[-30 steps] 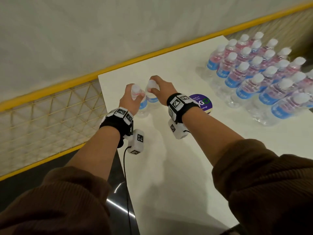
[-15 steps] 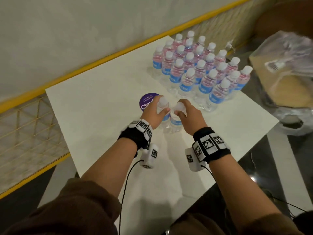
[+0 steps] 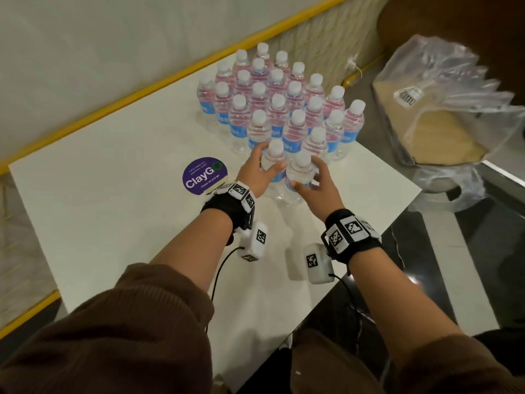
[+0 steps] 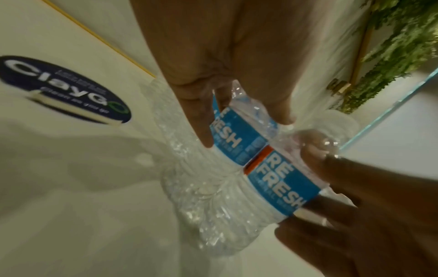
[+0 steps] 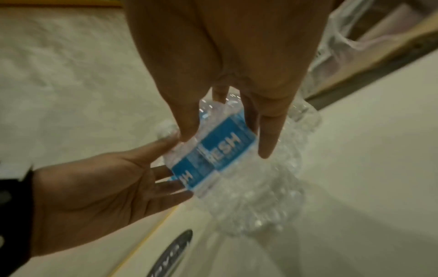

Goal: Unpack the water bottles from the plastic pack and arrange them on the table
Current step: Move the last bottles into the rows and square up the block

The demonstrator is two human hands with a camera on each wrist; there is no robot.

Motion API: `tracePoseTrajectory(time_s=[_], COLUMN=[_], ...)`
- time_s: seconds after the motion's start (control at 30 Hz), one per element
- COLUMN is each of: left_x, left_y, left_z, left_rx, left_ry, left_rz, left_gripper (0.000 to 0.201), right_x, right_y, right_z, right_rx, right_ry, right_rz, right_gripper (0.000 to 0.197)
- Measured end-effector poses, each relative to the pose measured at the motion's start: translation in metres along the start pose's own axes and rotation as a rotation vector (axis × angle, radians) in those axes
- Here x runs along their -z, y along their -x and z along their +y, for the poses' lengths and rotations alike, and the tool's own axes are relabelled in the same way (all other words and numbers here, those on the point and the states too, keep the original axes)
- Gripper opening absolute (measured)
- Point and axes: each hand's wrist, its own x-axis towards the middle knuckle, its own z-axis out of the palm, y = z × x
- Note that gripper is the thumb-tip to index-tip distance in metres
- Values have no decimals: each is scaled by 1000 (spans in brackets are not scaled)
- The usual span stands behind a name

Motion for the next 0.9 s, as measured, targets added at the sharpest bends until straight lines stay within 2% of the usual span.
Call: tracePoseTrajectory(time_s=[0.07,0.13,0.3,0.43,0.57,0.7,0.9], left_x=[-5,-11,-24,-28,-30,-29,-27], left_y=[6,13,6,-8,-17,-21,-25], left_z=[-16,-34,-61,-71,-80,-80,-81], left_rx=[59,125,260,214,210,193,212], left_ry=[54,34,39,-26,-6,-90,-95], left_rz=[-24,-51,107,126,143,107,96], left_gripper=[79,88,68,60,61,68,65], right_x=[-5,-13,-25,-30,-37,-42,-45], right_y=[2,4,1,-8,-13,-16,-16], right_z=[21,39,59,62,65,68,69], right_rx=[-120,-229,-247,-285,-296,-290,-282], right_ry=[-36,-46,-41,-87,-111,-81,-25], right_rz=[11,17,101,158,180,200,215], right_gripper=[73,74,62,58,59,60,60])
